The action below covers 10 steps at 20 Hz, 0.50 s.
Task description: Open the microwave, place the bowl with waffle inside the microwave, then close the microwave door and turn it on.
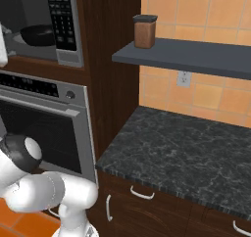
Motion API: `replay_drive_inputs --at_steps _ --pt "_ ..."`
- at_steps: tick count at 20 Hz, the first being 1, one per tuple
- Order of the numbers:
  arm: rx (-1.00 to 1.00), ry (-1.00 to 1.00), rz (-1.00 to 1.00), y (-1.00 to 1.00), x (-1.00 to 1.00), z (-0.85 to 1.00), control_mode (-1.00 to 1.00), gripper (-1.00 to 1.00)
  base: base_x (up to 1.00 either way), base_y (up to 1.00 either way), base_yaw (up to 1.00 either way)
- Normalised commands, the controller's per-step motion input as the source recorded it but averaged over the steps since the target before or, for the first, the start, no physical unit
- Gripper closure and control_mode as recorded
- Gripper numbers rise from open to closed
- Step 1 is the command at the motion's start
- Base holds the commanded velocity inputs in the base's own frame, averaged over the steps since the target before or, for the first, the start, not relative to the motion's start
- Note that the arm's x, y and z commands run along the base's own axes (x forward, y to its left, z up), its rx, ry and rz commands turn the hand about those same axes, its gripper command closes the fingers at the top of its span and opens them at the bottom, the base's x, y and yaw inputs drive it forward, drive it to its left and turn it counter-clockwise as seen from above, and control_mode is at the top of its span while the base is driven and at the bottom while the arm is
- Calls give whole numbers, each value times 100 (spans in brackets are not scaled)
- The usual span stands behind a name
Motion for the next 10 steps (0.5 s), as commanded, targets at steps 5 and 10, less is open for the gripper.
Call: replay_drive_inputs --at_steps 5,10 --pt "-12 -28 0 -26 -100 -33 -100 -100 0 0 0" --pt "-24 -47 0 29 -97 -17 -100 -100 0 0 0"
